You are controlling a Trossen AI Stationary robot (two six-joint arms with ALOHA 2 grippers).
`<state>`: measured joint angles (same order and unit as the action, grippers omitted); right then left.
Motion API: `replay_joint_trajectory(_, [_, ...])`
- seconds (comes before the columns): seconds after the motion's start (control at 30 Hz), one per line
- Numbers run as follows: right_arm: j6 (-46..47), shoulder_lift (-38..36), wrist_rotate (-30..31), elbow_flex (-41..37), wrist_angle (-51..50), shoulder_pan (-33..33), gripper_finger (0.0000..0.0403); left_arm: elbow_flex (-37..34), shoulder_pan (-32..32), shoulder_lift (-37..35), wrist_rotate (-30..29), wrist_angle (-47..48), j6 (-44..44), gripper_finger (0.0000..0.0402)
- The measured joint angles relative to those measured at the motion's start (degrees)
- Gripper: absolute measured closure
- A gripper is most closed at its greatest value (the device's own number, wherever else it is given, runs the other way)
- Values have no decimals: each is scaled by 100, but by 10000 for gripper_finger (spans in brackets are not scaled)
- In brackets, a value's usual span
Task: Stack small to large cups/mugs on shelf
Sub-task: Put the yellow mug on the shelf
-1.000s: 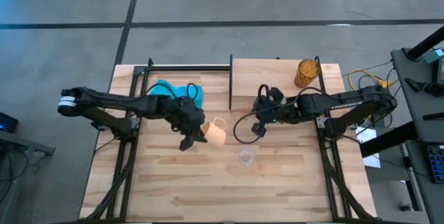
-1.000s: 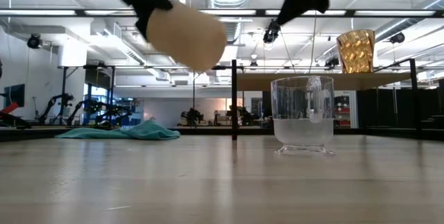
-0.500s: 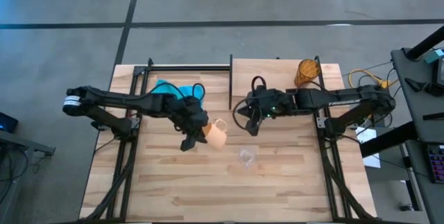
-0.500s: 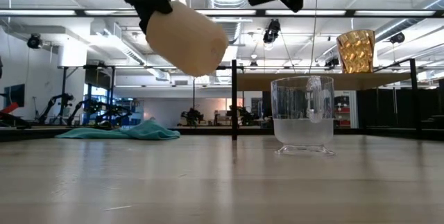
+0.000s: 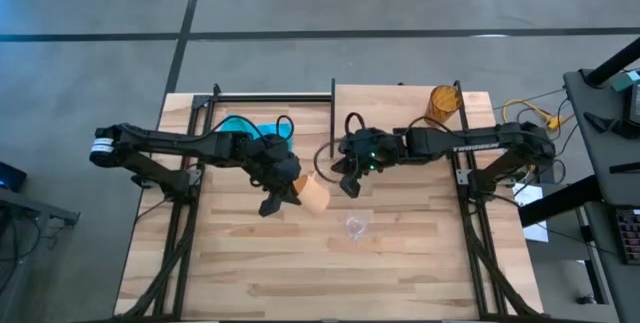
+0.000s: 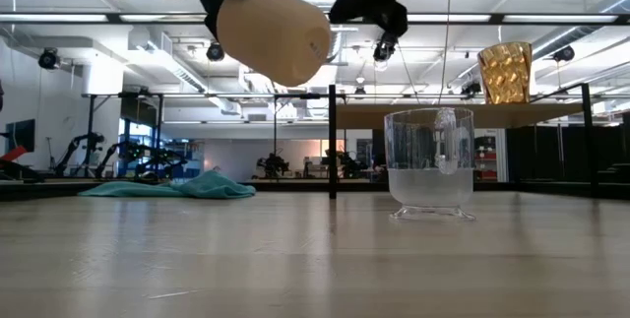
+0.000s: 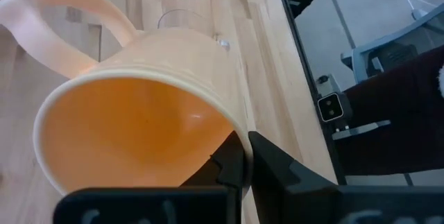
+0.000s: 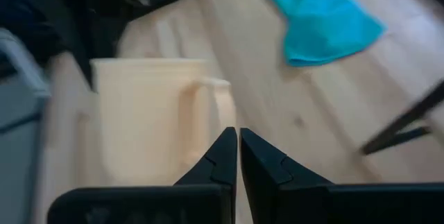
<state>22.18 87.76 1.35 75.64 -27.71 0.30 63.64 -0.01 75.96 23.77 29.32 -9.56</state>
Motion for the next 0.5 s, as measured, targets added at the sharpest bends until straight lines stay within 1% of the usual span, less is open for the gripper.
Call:
replay_joint_trajectory(0.07, [101, 106, -215, 181, -106, -106, 390, -4, 0, -2, 1, 4, 0, 402])
replay_joint_trajectory(0.2, [-13, 500, -171, 601, -807, -230, 390, 15, -2, -2, 16, -22, 7, 402])
replay_joint_trajectory(0.4, [-393, 1223, -322, 1491, -2513, -273, 390, -15, -4, -104, 142, 38, 131, 402])
replay_joint_trajectory(0.5, [-555, 1435, -336, 1970, -2927, -269, 390, -17, -4, -143, 149, 85, 153, 402])
